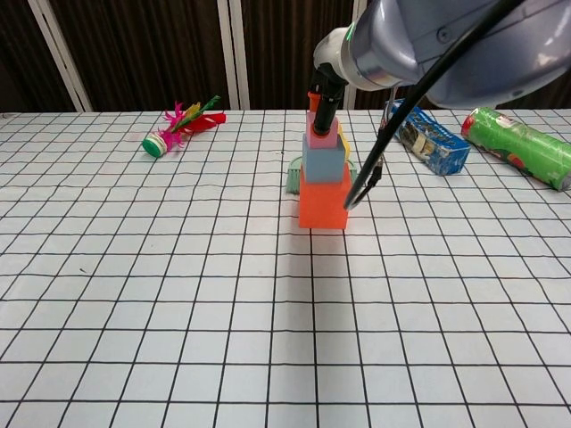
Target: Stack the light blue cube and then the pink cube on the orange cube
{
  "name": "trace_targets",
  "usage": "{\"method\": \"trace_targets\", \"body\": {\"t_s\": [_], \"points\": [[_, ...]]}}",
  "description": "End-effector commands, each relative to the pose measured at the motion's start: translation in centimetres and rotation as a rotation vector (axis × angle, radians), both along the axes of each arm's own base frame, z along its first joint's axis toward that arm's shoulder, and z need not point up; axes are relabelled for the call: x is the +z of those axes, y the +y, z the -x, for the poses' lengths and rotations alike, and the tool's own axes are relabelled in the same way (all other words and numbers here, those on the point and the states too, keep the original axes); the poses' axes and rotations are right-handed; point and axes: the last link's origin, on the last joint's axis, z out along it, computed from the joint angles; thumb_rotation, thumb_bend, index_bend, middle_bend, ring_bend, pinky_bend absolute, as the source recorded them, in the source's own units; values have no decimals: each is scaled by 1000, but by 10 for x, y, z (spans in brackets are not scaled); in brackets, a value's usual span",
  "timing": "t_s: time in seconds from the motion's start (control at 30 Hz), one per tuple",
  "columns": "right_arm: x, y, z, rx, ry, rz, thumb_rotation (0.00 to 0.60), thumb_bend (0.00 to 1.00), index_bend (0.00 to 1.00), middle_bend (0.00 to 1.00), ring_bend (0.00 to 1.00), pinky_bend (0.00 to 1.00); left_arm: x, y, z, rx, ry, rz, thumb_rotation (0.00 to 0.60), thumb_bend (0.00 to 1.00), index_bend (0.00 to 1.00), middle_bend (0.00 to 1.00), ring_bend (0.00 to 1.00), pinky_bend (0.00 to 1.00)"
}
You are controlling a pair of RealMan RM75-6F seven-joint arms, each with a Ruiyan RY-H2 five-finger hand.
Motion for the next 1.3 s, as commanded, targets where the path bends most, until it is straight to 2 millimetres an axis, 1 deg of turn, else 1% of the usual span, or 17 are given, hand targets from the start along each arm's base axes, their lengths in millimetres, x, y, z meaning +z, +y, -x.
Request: {"method": "trace_targets", "body": {"t_s": [0.03,0.1,0.17,0.27,0.43,0.5,0.8,1.0,1.07,1.17,1.3], "points": [[-1,0,0,3,7,-1,600,497,493,57,39,92,0,0,0,0,0,-1,600,161,159,0,0,0],[-1,1,-1,4,5,-3,600,497,450,57,39,92,1,0,0,0,-1,-3,600,161,159,0,0,0],[-1,1,-1,5,1,-3,600,497,379,58,39,92,1,-1,0,0,-1,-4,600,161,159,0,0,0],[-1,1,-1,6,0,-4,600,497,303,57,39,92,1,0,1,0,-1,-2,600,161,159,0,0,0],[1,1,-1,9,-1,-4,600,497,217,57,39,92,1,0,0,0,0,-1,600,161,159,0,0,0],[1,1,-1,11,1,-7,600,497,198,57,39,92,0,0,0,0,0,0,600,161,159,0,0,0],[3,3,2,15,31,-32,600,497,174,57,39,92,0,0,0,2,1,1,600,161,159,0,0,0],[4,5,3,13,53,-64,600,497,70,57,39,92,0,0,0,2,1,2,600,161,159,0,0,0],[4,6,3,12,54,-71,600,477,55,57,39,92,0,0,0,1,1,1,600,161,159,0,0,0],[5,7,2,10,44,-75,600,398,9,57,39,92,0,-1,0,1,0,1,600,161,159,0,0,0],[9,7,2,11,55,-74,600,337,0,58,39,92,0,0,0,-2,1,4,600,161,159,0,0,0]]}}
